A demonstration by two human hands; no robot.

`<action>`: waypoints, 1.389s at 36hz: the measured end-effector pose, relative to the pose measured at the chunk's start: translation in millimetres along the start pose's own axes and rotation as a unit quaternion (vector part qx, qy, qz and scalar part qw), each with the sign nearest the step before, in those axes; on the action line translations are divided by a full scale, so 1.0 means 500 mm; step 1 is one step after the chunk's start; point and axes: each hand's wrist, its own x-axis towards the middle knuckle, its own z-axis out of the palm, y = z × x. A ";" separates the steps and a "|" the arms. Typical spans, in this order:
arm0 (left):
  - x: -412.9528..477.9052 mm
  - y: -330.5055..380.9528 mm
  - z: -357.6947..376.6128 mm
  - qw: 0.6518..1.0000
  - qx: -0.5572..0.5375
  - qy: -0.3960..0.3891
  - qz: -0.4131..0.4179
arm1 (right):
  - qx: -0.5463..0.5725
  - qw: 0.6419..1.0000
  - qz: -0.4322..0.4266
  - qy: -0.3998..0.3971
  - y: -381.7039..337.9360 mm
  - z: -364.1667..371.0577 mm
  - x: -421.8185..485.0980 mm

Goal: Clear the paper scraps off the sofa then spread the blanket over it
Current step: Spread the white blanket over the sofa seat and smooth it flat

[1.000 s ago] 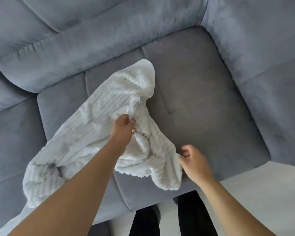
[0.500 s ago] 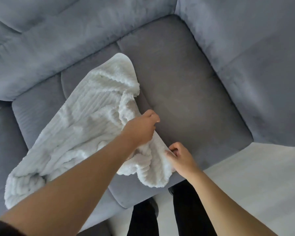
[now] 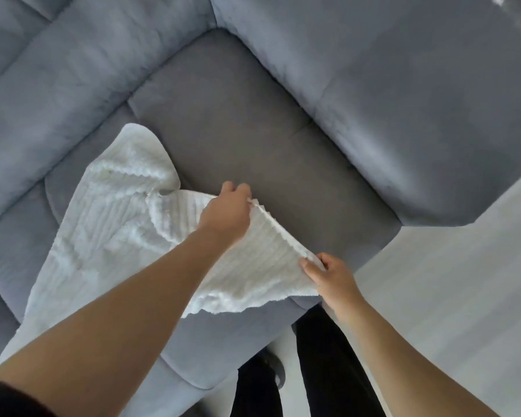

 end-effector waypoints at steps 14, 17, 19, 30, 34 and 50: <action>0.143 0.268 0.079 0.994 -0.043 0.053 0.090 | 0.205 0.969 0.044 0.129 0.055 -0.239 0.056; 0.175 0.309 0.091 0.993 -0.057 0.059 0.083 | 0.222 0.959 0.055 0.168 0.063 -0.275 0.084; 0.193 0.335 0.108 0.993 -0.065 0.053 0.082 | 0.187 0.957 0.060 0.212 0.070 -0.290 0.108; 0.125 0.268 0.097 0.971 -0.139 0.097 0.168 | -0.109 0.913 0.101 0.380 -0.026 -0.226 0.114; 0.122 0.153 0.024 0.980 -0.113 0.141 0.082 | -0.053 0.958 -0.007 0.280 -0.090 -0.147 0.096; 0.263 -0.064 -0.144 0.979 0.133 -0.022 -0.153 | -0.081 0.982 -0.056 0.163 -0.290 -0.047 0.250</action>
